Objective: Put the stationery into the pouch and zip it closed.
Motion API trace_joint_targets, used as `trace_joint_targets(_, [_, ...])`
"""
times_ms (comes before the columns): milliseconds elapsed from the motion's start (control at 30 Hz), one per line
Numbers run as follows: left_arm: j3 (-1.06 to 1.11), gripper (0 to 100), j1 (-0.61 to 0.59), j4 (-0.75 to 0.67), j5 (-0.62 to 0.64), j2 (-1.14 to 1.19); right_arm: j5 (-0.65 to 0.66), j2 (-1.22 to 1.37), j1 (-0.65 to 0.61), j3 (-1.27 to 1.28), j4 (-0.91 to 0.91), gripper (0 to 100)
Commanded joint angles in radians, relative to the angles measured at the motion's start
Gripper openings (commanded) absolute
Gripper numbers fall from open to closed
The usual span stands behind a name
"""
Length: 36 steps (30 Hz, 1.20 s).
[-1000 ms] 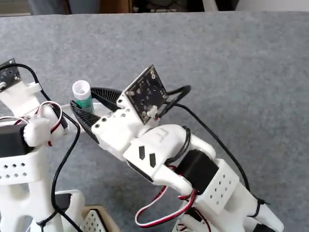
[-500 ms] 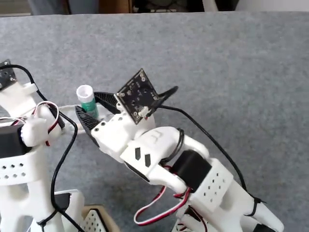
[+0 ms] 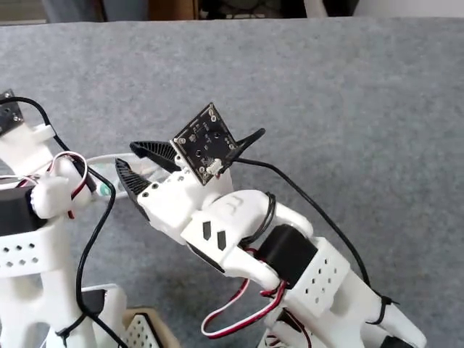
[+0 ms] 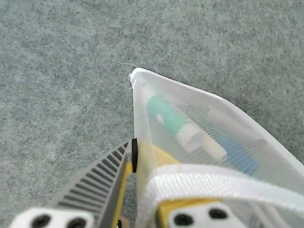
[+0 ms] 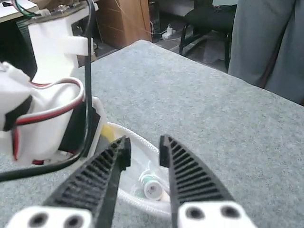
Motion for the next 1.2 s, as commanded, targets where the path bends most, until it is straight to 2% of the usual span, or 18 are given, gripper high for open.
trace_joint_targets(0, [-0.018,3,-0.004,-0.026,0.008,-0.012,-0.005,-0.05,0.077,-0.099,0.06,19.4])
trace_joint_targets(233, [-0.016,3,-0.001,-0.025,0.005,-0.012,0.0,-0.145,0.304,-0.194,0.351,23.4])
trace_joint_targets(367, [-0.018,3,0.071,-0.023,0.003,-0.012,0.094,-0.148,0.381,-0.162,0.505,23.4])
trace_joint_targets(467, [-0.018,3,0.139,-0.025,0.003,-0.012,0.107,-0.15,0.364,-0.084,0.557,23.5])
trace_joint_targets(600, [-0.018,3,0.153,-0.029,0.003,-0.012,0.101,-0.153,0.226,-0.028,0.637,25.3])
trace_joint_targets(700, [-0.018,3,0.153,-0.029,0.003,-0.012,0.002,-0.153,0.135,-0.024,0.671,28.0])
trace_joint_targets(800, [-0.018,3,0.153,-0.029,0.003,-0.012,-0.064,-0.143,0.121,-0.018,0.663,30.9])
trace_joint_targets(967, [-0.018,3,0.151,-0.029,0.003,-0.012,-0.074,-0.153,0.115,0.054,0.606,31.5])
trace_joint_targets(1167, [-0.015,3,0.119,-0.044,0.008,-0.012,-0.075,-0.153,0.054,-0.114,0.756,31.5])
